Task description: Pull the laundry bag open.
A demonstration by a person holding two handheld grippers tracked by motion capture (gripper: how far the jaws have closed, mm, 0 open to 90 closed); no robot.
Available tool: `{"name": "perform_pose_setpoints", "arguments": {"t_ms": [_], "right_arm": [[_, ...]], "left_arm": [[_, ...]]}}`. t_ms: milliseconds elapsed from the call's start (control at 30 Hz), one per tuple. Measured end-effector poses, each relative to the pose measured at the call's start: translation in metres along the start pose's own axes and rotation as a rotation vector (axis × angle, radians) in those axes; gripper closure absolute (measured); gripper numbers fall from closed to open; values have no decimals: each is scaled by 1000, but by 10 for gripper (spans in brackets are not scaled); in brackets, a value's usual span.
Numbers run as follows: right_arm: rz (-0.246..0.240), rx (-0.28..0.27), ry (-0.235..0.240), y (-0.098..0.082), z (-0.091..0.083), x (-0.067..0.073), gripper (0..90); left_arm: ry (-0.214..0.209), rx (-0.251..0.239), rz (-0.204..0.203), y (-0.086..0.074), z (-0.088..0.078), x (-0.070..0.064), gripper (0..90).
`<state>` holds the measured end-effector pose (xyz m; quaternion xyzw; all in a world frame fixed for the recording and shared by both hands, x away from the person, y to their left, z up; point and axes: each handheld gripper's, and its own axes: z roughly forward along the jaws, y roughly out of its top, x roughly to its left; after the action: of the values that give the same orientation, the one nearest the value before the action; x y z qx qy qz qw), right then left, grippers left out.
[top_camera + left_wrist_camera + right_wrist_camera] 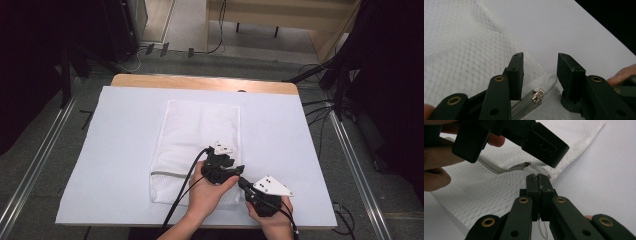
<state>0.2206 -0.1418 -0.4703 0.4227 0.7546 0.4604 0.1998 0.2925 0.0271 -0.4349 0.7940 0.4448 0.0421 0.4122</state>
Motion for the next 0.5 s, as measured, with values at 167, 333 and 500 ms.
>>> {"name": "perform_pose_setpoints", "arguments": {"t_ms": [167, 333, 500], "right_arm": [[-3, 4, -1, 0, 0, -1, 900], [6, -3, -9, 1, -1, -2, 900], [8, -10, -12, 1, -1, -3, 900]], "left_arm": [[-29, 5, -1, -1, -11, 6, 665], [-78, 18, -17, -5, -18, 14, 762], [-116, 19, -32, -12, -24, 21, 827]]}}
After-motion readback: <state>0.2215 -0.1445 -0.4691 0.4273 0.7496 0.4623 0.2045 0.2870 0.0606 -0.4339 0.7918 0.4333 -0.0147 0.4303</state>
